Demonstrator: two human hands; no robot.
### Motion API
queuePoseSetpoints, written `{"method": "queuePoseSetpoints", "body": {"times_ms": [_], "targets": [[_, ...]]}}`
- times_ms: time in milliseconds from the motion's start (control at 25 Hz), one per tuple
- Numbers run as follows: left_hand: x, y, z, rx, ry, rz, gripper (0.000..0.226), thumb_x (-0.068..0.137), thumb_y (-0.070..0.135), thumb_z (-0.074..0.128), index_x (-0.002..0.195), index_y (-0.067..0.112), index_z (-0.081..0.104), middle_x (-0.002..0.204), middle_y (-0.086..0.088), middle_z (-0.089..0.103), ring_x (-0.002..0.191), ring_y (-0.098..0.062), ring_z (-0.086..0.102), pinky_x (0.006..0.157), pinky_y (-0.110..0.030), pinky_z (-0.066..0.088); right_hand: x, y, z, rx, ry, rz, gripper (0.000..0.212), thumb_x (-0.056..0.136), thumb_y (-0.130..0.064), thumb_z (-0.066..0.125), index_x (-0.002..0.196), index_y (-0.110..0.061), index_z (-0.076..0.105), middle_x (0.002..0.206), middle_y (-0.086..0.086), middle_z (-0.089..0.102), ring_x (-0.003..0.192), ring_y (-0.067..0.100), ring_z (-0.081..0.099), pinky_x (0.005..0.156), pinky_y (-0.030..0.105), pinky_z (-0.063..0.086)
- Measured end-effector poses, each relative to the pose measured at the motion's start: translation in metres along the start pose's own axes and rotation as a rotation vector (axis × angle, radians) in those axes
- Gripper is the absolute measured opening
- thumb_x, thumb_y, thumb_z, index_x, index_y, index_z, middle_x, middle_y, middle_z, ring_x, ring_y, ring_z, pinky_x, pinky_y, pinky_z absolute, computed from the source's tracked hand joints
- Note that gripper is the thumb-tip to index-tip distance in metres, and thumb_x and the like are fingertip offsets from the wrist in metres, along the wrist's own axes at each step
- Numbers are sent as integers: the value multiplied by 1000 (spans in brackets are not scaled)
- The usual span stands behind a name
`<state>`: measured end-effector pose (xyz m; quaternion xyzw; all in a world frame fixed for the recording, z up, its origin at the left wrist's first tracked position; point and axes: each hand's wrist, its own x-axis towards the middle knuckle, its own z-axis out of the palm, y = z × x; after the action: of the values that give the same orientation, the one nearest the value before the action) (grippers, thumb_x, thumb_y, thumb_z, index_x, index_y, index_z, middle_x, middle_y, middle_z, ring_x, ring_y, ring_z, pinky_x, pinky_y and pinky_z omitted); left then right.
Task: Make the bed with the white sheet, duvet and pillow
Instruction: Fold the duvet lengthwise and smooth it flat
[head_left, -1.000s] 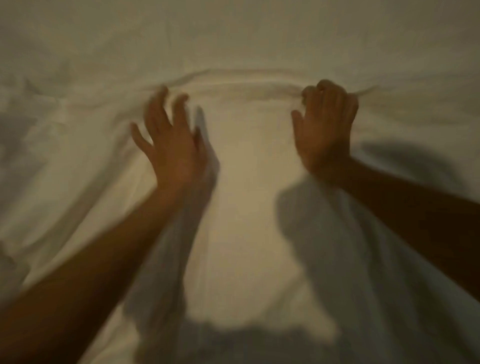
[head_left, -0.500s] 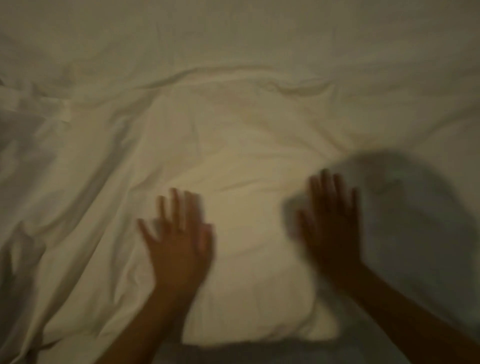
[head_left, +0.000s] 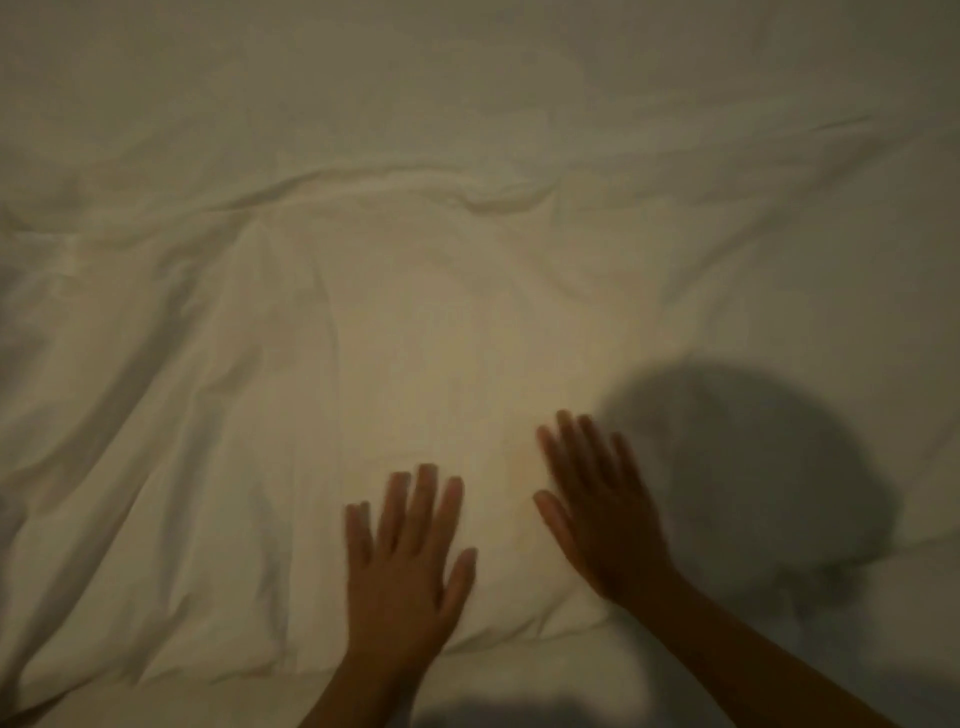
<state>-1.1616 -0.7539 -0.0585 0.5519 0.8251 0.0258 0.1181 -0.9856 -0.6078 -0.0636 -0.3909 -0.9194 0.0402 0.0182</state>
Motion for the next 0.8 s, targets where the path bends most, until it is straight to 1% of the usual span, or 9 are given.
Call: {"method": "queuePoseSetpoints", "body": {"times_ms": [80, 200, 320, 440, 520, 600, 680, 760, 800], "targets": [[-4, 1, 9, 5, -39, 6, 65, 94, 60, 17, 147, 27, 32, 157, 1, 21, 143, -23, 22, 112, -53, 12, -7, 14, 7, -6, -41, -56, 57, 98, -49, 30, 146, -19, 35, 153, 6, 29, 140, 26, 31, 113, 45, 23], [-4, -19, 9, 46, -32, -142, 72, 92, 64, 14, 146, 23, 36, 153, -3, 31, 141, -25, 24, 110, -55, 15, -22, 76, 2, -47, -61, 102, 61, 97, -52, 23, 147, -18, 32, 154, 5, 26, 141, 25, 27, 114, 45, 20], [2, 9, 3, 16, -12, -226, 72, 93, 62, 9, 147, 20, 30, 153, -4, 29, 142, -24, 19, 107, -59, 16, -33, 106, -2, 6, -67, 111, 62, 98, -51, 20, 147, -15, 30, 153, 8, 28, 140, 27, 29, 112, 46, 23], [37, 100, 15, -44, 11, -92, 65, 95, 57, 12, 148, 24, 30, 157, -1, 22, 146, -19, 11, 110, -54, 12, -13, 124, -6, 68, -61, -92, 59, 99, -49, 21, 148, -17, 30, 154, 4, 26, 140, 25, 28, 112, 45, 21], [84, 164, 31, -17, 51, -17, 63, 96, 56, 14, 151, 26, 23, 158, -1, 16, 146, -21, 9, 112, -53, 10, 12, 156, -5, 58, -27, -257, 56, 99, -47, 26, 148, -21, 30, 155, 4, 26, 142, 22, 24, 113, 44, 18], [139, 206, 31, 0, 134, -90, 63, 97, 54, 16, 151, 23, 20, 158, -2, 14, 146, -24, 11, 113, -52, 7, 43, 183, -8, 30, 5, -281, 54, 99, -45, 25, 148, -21, 30, 154, 6, 28, 142, 23, 23, 114, 45, 16], [181, 221, 30, -40, 157, -166, 65, 96, 55, 19, 152, 24, 11, 158, 1, 3, 146, -21, 2, 115, -47, -1, 78, 203, -6, 35, 30, -261, 56, 100, -47, 17, 147, -19, 31, 153, 8, 30, 141, 26, 26, 114, 47, 16], [195, 213, 29, -14, 117, -107, 66, 95, 57, 19, 152, 25, 3, 158, 4, -4, 146, -17, -6, 116, -45, -4, 100, 217, 0, 55, 16, -376, 60, 99, -50, 13, 147, -17, 30, 153, 9, 30, 142, 27, 26, 113, 47, 16], [200, 204, 29, 27, 120, -44, 68, 94, 58, 21, 152, 26, 7, 159, 3, 0, 147, -17, -3, 116, -46, 0, 113, 222, 5, 46, 16, -469, 61, 99, -51, 14, 147, -17, 30, 153, 8, 30, 142, 26, 26, 114, 46, 15]]}}
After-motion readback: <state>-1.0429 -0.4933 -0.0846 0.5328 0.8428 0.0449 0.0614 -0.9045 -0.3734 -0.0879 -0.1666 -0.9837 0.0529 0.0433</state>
